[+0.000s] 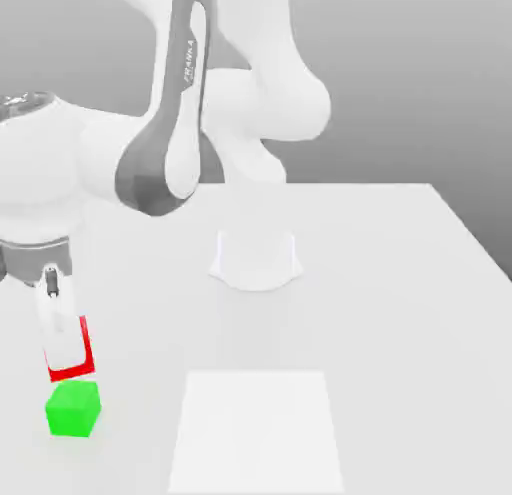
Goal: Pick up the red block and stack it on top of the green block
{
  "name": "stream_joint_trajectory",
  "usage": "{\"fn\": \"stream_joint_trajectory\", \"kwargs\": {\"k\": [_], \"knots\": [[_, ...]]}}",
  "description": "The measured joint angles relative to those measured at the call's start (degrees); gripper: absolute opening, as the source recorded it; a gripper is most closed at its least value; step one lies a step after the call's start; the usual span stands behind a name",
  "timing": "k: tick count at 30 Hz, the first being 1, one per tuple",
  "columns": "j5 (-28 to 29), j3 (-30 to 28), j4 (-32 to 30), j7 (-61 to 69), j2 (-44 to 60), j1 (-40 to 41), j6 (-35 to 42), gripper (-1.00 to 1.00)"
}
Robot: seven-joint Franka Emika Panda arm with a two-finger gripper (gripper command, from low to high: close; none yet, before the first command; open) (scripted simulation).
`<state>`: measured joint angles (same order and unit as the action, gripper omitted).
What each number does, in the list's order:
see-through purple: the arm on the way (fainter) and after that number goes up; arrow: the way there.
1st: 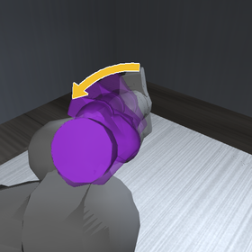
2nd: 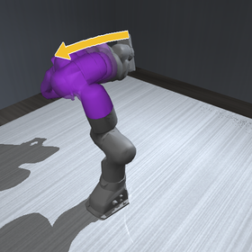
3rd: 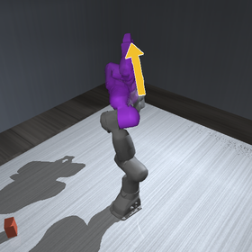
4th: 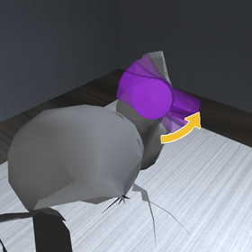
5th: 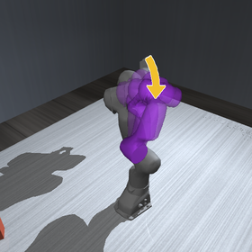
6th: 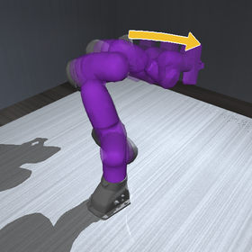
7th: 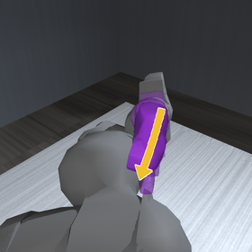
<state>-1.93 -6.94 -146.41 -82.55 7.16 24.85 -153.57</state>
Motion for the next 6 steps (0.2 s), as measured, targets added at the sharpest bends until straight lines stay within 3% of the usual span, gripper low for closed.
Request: {"fn": "stream_joint_trajectory", "kwargs": {"k": [2,3,6], "knots": [[-1.2,0.5,0.1,0.7,3.8,0.4,-3.6,-1.0],[-1.8,0.9,0.2,1.1,5.6,0.7,-5.3,1.0],[-1.8,0.9,0.2,1.1,5.6,0.7,-5.3,1.0]]}}
